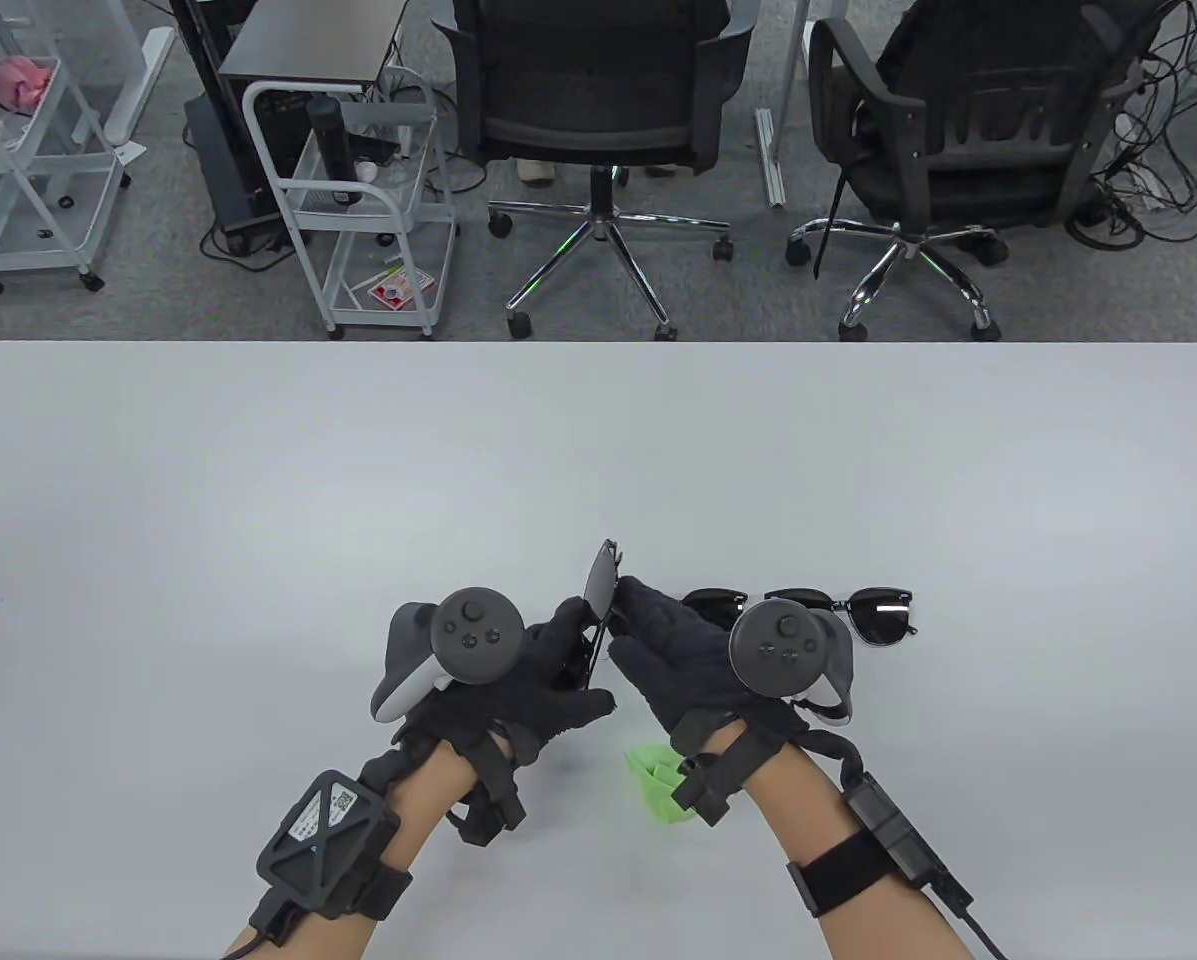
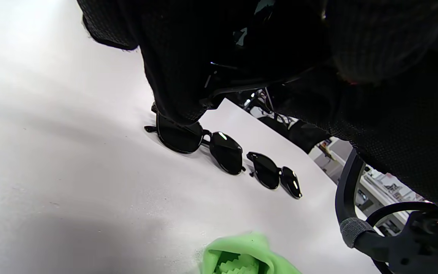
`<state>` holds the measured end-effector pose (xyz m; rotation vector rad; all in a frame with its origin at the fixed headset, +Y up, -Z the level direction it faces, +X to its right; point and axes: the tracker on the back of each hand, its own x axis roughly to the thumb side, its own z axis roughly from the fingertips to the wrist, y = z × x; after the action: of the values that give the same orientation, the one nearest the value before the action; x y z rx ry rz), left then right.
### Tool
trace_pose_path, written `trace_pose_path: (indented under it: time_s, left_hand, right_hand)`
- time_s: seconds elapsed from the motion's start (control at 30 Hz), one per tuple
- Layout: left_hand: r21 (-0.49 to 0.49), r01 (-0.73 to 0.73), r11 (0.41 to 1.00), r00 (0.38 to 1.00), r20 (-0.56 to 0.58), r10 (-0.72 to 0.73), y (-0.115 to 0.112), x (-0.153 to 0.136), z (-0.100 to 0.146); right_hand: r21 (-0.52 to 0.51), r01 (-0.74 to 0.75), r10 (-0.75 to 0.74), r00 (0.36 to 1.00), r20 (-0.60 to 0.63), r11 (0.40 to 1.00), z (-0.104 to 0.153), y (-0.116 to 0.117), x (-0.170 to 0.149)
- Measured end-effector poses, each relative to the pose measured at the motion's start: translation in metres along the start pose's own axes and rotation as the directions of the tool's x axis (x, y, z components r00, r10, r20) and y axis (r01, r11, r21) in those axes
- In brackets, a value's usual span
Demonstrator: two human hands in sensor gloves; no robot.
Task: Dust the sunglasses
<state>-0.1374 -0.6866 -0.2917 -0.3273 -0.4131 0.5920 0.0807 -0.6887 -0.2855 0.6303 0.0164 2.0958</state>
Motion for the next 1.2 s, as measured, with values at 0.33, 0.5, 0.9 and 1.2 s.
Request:
trace_pose_path:
  time_s: [0.33, 0.5, 0.9, 1.2]
  left_hand:
    - [0.077, 0.461, 0.884, 0.877, -0.188, -0.441, 0.020, -0.024, -0.004]
    - [-0.060, 0.651, 0.757, 0.728, -0.236, -0.644, 0.017, -0.053, -0.021]
    - [-0.195, 0.723, 0.662, 0.628, -0.212, -0.749, 0.010, -0.074, -0.062]
    - [-0.244, 0.642, 0.727, 0.683, -0.248, -0.687, 0.011, -0.087, -0.065]
  right_hand:
    - [-0.065, -0.157, 0.156, 0.988, -0.022, 0.985, 0.005, -0.022, -0.010]
    - [-0.021, -0.398, 0.398, 0.917, -0.003, 0.917, 0.005, -0.027, -0.011]
    - [0.025, -0.512, 0.511, 0.859, 0.020, 0.859, 0.003, -0.023, -0.010]
    - [0.052, -0.517, 0.517, 0.856, 0.003, 0.855, 0.001, -0.020, -0.014]
